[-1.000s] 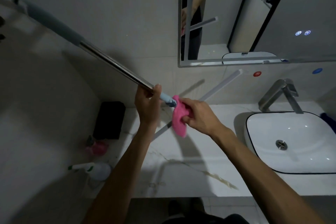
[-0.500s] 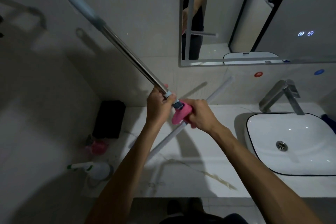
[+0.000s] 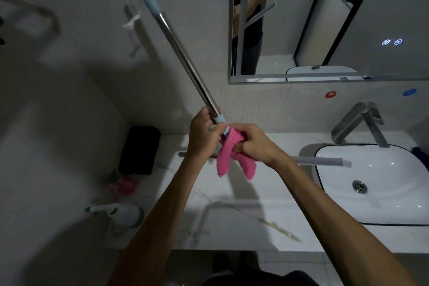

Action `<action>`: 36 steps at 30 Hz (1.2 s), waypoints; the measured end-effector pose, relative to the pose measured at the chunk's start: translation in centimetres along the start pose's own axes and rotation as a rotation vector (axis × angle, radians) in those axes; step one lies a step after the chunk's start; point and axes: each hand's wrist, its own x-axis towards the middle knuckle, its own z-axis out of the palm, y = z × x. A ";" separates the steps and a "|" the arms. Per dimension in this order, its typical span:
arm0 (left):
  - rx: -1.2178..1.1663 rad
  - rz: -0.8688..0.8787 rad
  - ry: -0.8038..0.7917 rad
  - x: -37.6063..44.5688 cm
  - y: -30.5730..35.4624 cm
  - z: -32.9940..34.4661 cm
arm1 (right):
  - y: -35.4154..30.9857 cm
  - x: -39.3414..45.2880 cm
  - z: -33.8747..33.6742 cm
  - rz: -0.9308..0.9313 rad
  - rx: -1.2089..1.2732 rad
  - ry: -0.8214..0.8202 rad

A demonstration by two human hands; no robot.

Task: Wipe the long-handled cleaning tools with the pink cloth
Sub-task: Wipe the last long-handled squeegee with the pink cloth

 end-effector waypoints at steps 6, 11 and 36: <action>0.046 -0.004 0.132 -0.8 1.3 0.9 | -0.2 0.2 1.3 -0.113 -0.089 0.279; -0.017 -0.041 0.203 -0.6 1.6 1.0 | 0.2 0.9 2.8 -0.190 -0.267 0.539; -0.232 -0.192 0.411 -0.7 -2.2 -0.4 | 0.4 -0.6 0.7 -0.179 0.173 0.894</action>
